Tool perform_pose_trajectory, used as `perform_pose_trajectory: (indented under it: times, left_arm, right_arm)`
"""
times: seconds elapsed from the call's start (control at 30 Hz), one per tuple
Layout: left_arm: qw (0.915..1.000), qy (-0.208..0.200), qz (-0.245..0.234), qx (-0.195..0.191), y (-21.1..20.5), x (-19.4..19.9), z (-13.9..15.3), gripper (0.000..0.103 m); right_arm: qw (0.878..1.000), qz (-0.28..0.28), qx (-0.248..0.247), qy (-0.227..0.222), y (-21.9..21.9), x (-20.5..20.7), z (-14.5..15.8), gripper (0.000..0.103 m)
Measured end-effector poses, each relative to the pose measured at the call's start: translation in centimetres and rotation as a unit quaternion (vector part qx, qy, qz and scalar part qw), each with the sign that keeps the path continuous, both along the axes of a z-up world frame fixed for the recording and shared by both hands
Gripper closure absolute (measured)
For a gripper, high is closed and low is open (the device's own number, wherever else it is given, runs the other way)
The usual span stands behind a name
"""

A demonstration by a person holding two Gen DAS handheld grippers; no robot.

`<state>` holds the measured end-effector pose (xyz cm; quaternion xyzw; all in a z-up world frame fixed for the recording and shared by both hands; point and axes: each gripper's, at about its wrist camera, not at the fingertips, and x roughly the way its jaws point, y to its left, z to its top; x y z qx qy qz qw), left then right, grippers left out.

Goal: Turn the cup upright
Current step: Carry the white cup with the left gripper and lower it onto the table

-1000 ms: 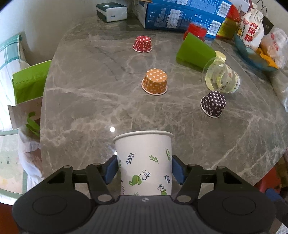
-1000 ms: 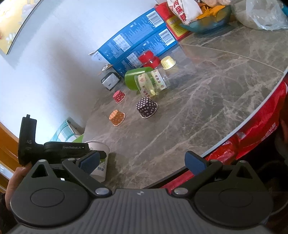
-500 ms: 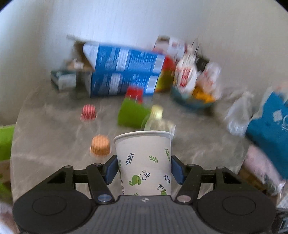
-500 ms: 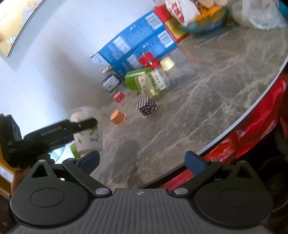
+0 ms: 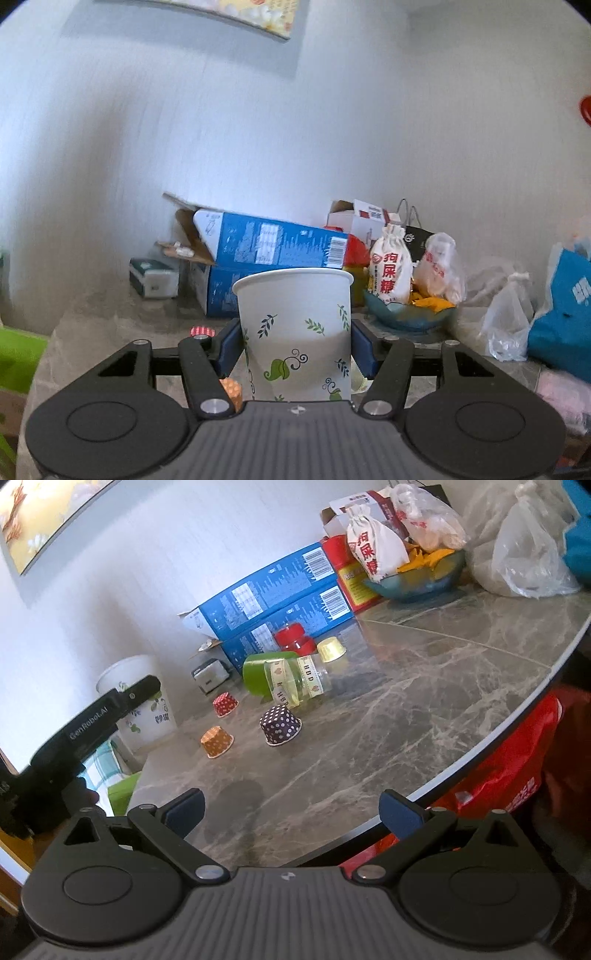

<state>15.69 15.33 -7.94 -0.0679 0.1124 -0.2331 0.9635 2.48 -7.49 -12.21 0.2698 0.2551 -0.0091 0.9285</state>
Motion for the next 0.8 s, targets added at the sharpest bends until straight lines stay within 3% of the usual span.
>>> perform_pose_trajectory:
  times: [0.27,0.8]
  left_arm:
    - [0.9981,0.044,0.02,0.038,-0.5,0.0,-2.8,0.039]
    - [0.9964,0.009,0.029,0.08,-1.0,-3.4,-6.5,0.04]
  right_arm:
    - [1.0,-0.012,0.015,-0.008,0.0,-1.1,-0.6,0.001]
    - [0.999,-0.023,0.025,-0.014,0.0,-2.9,-1.9,0.001]
